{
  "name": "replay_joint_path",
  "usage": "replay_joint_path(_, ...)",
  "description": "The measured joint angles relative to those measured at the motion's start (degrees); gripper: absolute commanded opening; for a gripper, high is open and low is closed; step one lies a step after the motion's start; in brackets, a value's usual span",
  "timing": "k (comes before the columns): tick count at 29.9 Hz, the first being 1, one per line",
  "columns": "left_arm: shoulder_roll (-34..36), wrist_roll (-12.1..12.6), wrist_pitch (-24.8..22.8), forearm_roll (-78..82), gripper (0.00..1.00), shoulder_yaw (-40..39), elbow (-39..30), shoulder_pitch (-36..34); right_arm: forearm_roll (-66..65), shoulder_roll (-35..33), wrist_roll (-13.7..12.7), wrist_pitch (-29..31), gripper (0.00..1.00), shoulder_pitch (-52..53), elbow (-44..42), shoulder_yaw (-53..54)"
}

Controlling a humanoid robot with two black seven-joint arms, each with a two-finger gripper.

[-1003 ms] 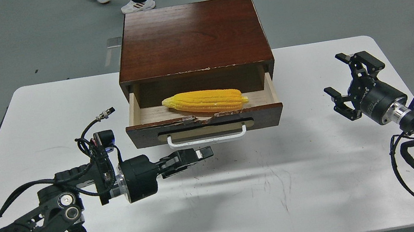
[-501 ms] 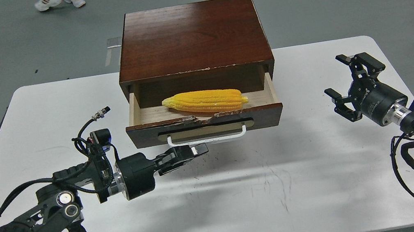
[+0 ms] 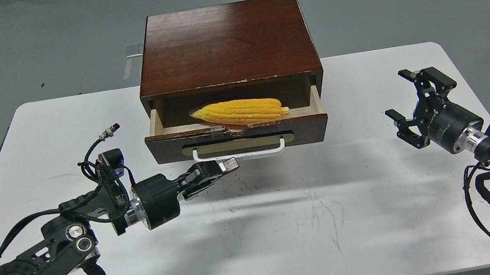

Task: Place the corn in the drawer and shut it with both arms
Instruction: 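Push the drawer front with the left gripper into the cabinet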

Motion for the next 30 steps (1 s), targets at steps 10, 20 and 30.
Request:
replay_joint_path(10,-1.67,1.33,1.84,0.0,0.0,-0.14,2.39,-0.93,0.0,-0.08,0.0,-0.04,0.98,0.0,0.0,0.1)
replay_joint_path(20,-4.33,2.16,2.82,-0.03,0.0,-1.76,5.87,-1.38,0.0,-0.02,0.0,-0.08,0.98,-0.2,0.0,0.02)
replay_joint_path(30,-5.12,2.34,5.28,-0.57,0.0,-1.87,7.93,-2.28,0.0,0.0,0.0,-0.13,0.98,-0.79,-0.01,0.01)
